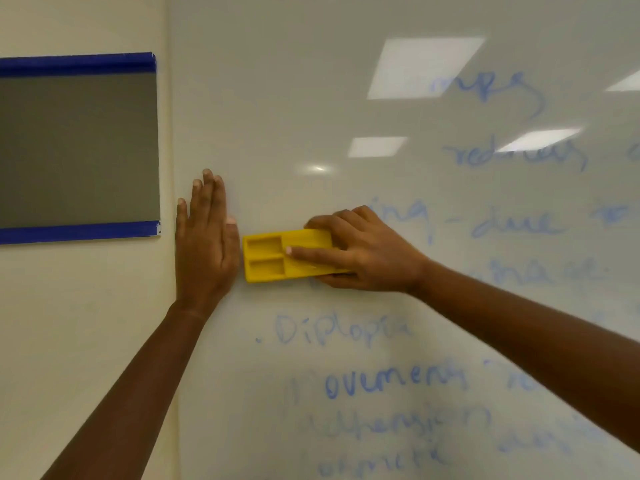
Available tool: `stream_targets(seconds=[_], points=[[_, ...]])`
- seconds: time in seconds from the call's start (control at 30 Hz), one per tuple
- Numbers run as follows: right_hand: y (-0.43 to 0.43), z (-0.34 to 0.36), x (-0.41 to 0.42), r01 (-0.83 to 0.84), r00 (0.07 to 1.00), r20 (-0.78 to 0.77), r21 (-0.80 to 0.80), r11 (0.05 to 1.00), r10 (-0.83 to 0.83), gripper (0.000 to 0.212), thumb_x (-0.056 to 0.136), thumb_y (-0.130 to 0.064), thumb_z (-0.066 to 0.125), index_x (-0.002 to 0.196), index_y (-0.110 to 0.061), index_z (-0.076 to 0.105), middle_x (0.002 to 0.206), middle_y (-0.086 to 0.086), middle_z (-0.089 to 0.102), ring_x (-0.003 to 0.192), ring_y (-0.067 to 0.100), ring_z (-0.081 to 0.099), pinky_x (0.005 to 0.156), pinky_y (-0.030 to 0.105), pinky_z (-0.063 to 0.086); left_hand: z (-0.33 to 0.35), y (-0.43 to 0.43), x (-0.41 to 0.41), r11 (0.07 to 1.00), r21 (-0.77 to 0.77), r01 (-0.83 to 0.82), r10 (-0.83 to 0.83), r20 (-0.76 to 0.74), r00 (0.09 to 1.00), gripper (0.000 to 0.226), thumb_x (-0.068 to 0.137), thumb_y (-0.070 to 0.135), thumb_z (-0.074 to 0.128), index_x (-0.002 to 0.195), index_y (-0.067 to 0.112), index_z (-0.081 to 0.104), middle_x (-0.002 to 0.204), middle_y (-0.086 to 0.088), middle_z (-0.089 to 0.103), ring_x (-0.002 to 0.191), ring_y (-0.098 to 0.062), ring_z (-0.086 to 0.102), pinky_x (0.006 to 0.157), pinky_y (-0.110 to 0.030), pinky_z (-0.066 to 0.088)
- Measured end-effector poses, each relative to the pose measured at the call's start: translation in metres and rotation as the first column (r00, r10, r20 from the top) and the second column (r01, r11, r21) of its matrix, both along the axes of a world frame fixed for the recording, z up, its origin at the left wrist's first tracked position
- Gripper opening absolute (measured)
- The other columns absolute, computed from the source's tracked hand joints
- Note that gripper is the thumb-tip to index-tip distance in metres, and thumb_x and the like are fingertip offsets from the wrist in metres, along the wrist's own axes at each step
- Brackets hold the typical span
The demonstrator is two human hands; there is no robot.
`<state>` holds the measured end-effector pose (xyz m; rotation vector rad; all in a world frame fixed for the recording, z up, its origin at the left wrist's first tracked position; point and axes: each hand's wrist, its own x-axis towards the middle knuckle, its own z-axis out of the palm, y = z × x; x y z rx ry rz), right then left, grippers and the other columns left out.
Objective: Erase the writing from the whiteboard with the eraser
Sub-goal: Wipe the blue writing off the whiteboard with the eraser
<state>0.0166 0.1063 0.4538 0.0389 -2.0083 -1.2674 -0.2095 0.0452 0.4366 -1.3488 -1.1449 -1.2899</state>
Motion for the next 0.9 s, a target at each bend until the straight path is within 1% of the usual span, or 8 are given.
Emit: stream_targets(seconds=[0.13, 0.33, 0.4, 0.5, 0.6, 0.7, 0.8, 0.9], points=[[0.009, 0.036, 0.034, 0.066, 0.996, 0.059, 0.059, 0.996, -0.07, 0.042, 0.089, -0.041, 0.045, 0.121, -0.018, 0.06, 0.109, 0.024, 0.064, 0.082, 0.034, 0.065, 0.07, 0.037, 0.049, 0.001, 0.0, 0.002, 0.985, -0.05, -0.167, 0.165, -0.033, 0.986, 0.063, 0.091, 0.034, 0.018, 0.142, -0.002, 0.017, 0.151, -0.021, 0.015, 0.14, -0.028, 0.01, 0.113, -0.041, 0.004], [0.022, 0.077, 0.057, -0.019, 0.826, -0.557, -0.179, 0.984, -0.086, 0.047, 0.087, -0.032, 0.058, 0.13, -0.016, 0.052, 0.12, 0.027, 0.054, 0.095, 0.043, 0.056, 0.078, 0.047, 0.045, 0.004, 0.002, 0.012, 0.981, -0.066, -0.181, 0.181, -0.007, 0.983, 0.064, 0.09, 0.034, 0.02, 0.143, -0.001, 0.012, 0.152, -0.02, 0.01, 0.14, -0.028, 0.006, 0.113, -0.042, 0.003], [0.022, 0.066, 0.05, -0.079, 0.772, -0.631, -0.221, 0.972, -0.081, 0.047, 0.086, -0.03, 0.061, 0.13, -0.015, 0.052, 0.12, 0.027, 0.054, 0.093, 0.043, 0.056, 0.077, 0.046, 0.045, 0.008, 0.004, 0.018, 0.985, -0.059, -0.162, 0.161, -0.025, 0.987, 0.06, 0.092, 0.028, 0.025, 0.143, -0.001, 0.012, 0.152, -0.019, 0.011, 0.14, -0.026, 0.005, 0.113, -0.039, 0.002], [0.023, 0.02, 0.044, -0.044, 0.873, -0.487, -0.104, 0.994, -0.012, 0.043, 0.083, -0.031, 0.057, 0.122, -0.013, 0.059, 0.112, 0.029, 0.06, 0.086, 0.042, 0.062, 0.072, 0.045, 0.05, 0.012, 0.008, 0.028, 0.99, -0.046, -0.137, 0.135, -0.032, 0.99, 0.057, 0.092, 0.021, 0.03, 0.143, -0.001, 0.014, 0.152, -0.019, 0.012, 0.14, -0.026, 0.007, 0.113, -0.037, 0.003], [0.026, -0.017, 0.065, 0.02, 0.99, -0.137, -0.027, 0.999, -0.024, 0.04, 0.087, -0.037, 0.054, 0.125, -0.024, 0.052, 0.11, 0.023, 0.063, 0.087, 0.035, 0.062, 0.072, 0.04, 0.048, 0.016, 0.012, 0.039, 0.991, -0.042, -0.128, 0.126, -0.046, 0.991, 0.057, 0.092, 0.021, 0.03, 0.142, -0.002, 0.015, 0.152, -0.019, 0.012, 0.14, -0.025, 0.007, 0.113, -0.036, 0.003], [0.032, -0.006, 0.09, 0.088, 0.99, 0.106, 0.031, 0.996, -0.091, 0.041, 0.096, -0.044, 0.033, 0.126, -0.026, 0.054, 0.111, 0.019, 0.064, 0.087, 0.032, 0.064, 0.073, 0.036, 0.047, 0.019, 0.016, 0.05, 0.991, -0.039, -0.128, 0.125, -0.062, 0.99, 0.057, 0.092, 0.021, 0.031, 0.142, -0.002, 0.016, 0.152, -0.02, 0.014, 0.139, -0.025, 0.008, 0.113, -0.037, 0.004], [0.038, 0.037, 0.111, 0.106, 0.994, -0.016, 0.021, 0.994, -0.105, 0.048, 0.095, -0.044, 0.033, 0.12, -0.013, 0.06, 0.114, 0.029, 0.061, 0.089, 0.04, 0.064, 0.075, 0.044, 0.049, 0.026, 0.021, 0.065, 0.99, -0.047, -0.131, 0.127, -0.081, 0.989, 0.059, 0.092, 0.024, 0.031, 0.142, -0.002, 0.015, 0.152, -0.02, 0.013, 0.14, -0.026, 0.008, 0.113, -0.037, 0.003], [0.047, 0.081, 0.13, 0.068, 0.915, -0.397, -0.035, 0.997, -0.076, 0.045, 0.091, -0.037, 0.049, 0.124, -0.007, 0.056, 0.117, 0.035, 0.055, 0.093, 0.048, 0.06, 0.077, 0.052, 0.051, 0.032, 0.025, 0.079, 0.991, -0.043, -0.127, 0.123, -0.092, 0.988, 0.059, 0.092, 0.024, 0.032, 0.142, -0.001, 0.015, 0.152, -0.02, 0.013, 0.14, -0.026, 0.008, 0.113, -0.036, 0.002]])
